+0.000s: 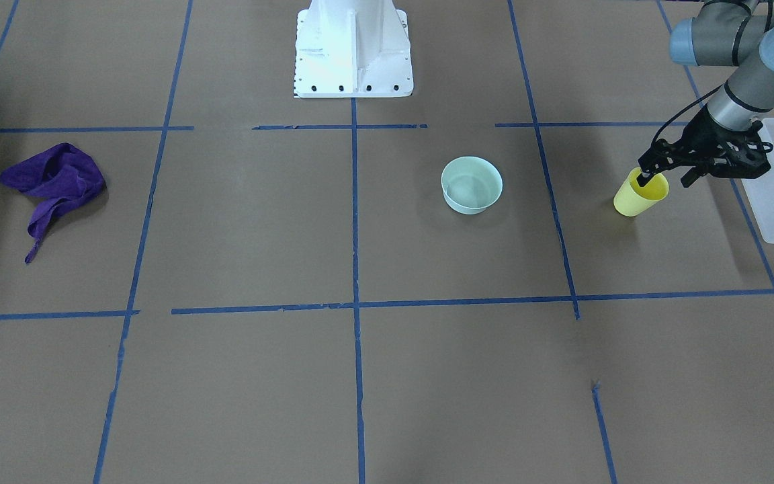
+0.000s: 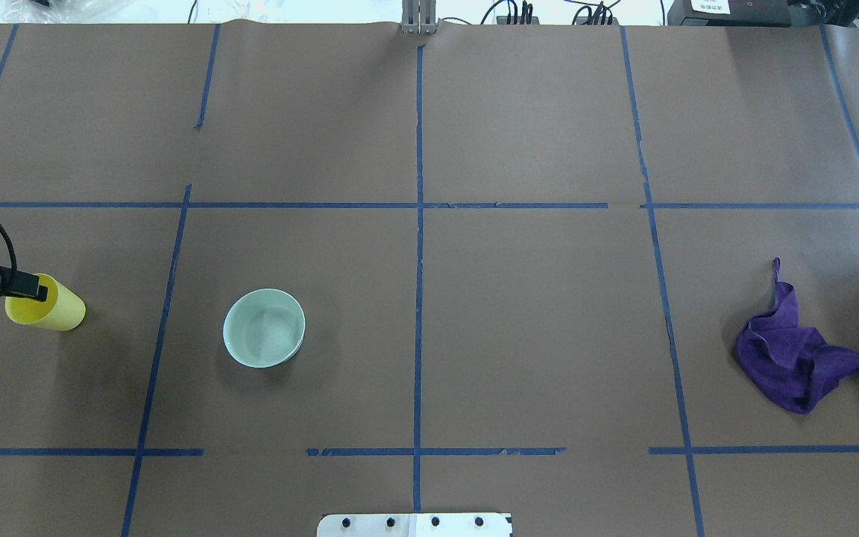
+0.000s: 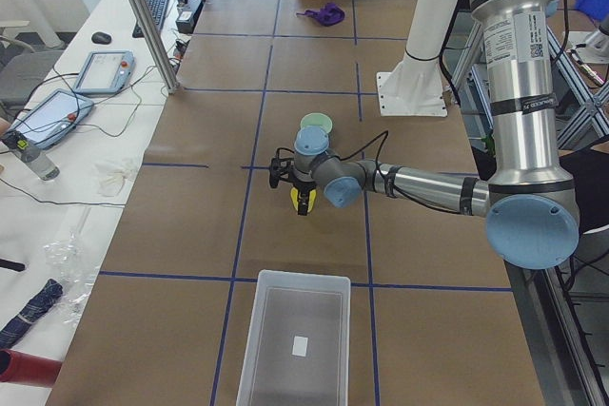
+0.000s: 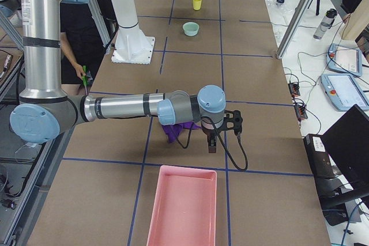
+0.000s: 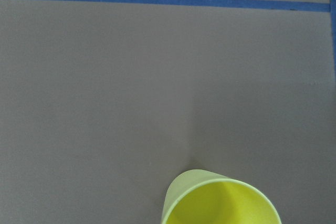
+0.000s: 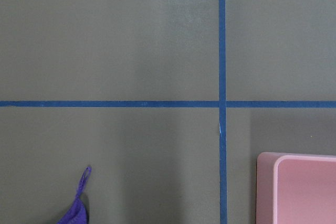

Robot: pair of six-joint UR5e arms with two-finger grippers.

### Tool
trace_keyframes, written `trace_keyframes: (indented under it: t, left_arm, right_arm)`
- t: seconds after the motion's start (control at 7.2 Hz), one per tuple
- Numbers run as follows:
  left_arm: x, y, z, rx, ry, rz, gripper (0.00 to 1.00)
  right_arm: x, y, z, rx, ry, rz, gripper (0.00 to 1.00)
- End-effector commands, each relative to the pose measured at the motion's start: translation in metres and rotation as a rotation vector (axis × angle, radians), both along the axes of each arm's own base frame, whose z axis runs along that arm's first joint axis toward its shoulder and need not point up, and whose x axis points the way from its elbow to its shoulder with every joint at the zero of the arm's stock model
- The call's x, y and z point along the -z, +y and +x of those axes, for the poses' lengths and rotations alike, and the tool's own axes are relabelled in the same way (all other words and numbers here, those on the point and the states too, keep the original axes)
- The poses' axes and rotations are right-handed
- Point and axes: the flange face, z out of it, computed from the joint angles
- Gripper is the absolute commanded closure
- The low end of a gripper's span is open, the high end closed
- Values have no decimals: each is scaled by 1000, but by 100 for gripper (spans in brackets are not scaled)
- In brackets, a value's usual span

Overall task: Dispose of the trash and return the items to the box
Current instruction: 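Grasp the yellow cup with the left gripper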

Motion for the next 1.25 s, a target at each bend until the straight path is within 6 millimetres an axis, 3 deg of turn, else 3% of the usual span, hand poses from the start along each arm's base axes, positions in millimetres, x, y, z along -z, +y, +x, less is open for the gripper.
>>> trace_keyframes:
  t: [0.0,0.14,0.42,0.56,0.83,1.11]
  left_arm:
    - [-13,-2,0,20,-35,-2,16]
    - [-14,-3,0,22,-38,-2,34]
    - [-11,-6,2,22,-33,4,89]
    - [-9,-6,3,19,-30,7,100]
    - [2,-5,2,17,-13,17,100]
    - [30,2,-6,-32,72,8,100]
  right_arm:
    - [-3,-3,-8,-6,4,-26,0]
    - [-1,-5,-9,-4,3,-22,0]
    - [0,-11,-14,5,3,-20,0]
    - [1,-12,-14,5,1,-17,0]
    - [1,-12,-14,-1,1,-25,0]
    - [1,-12,-15,-7,-6,-33,0]
